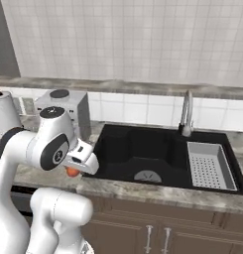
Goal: Gather the eggs and milk located in the vicinity of the sink area and place them right next to the bowl.
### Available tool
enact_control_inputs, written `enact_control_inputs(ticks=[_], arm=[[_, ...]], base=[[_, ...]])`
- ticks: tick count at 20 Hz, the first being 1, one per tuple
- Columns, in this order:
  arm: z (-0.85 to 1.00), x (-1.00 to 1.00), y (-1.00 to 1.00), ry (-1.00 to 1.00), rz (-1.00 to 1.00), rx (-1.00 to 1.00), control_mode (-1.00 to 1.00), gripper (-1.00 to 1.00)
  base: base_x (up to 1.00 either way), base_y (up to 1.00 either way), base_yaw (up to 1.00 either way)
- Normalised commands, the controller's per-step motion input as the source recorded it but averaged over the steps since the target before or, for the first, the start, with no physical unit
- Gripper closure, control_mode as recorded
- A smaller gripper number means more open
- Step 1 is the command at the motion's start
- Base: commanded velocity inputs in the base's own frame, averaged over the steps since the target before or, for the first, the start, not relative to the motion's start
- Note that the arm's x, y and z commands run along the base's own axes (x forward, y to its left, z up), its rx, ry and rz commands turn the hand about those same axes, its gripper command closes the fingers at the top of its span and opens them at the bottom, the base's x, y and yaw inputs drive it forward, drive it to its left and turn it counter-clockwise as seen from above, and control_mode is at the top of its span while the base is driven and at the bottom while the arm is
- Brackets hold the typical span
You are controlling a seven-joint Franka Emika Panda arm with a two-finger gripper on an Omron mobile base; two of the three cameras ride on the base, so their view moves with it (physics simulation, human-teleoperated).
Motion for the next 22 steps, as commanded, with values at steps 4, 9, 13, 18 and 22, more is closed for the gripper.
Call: enact_control_inputs(ticks=[4, 9, 13, 18, 22], arm=[[0.0, 0.0, 0.0, 0.0, 0.0, 0.0, 1.0, 1.0], [0.0, 0.0, 0.0, 0.0, 0.0, 0.0, 1.0, 1.0], [0.0, 0.0, 0.0, 0.0, 0.0, 0.0, 1.0, 1.0], [0.0, 0.0, 0.0, 0.0, 0.0, 0.0, 1.0, 1.0], [0.0, 0.0, 0.0, 0.0, 0.0, 0.0, 1.0, 1.0]], base=[[0.0, -1.0, -0.03], [0.01, -1.0, -0.09], [0.04, -1.0, -0.12], [0.21, -0.94, -0.05], [0.36, -0.72, 0.0]])
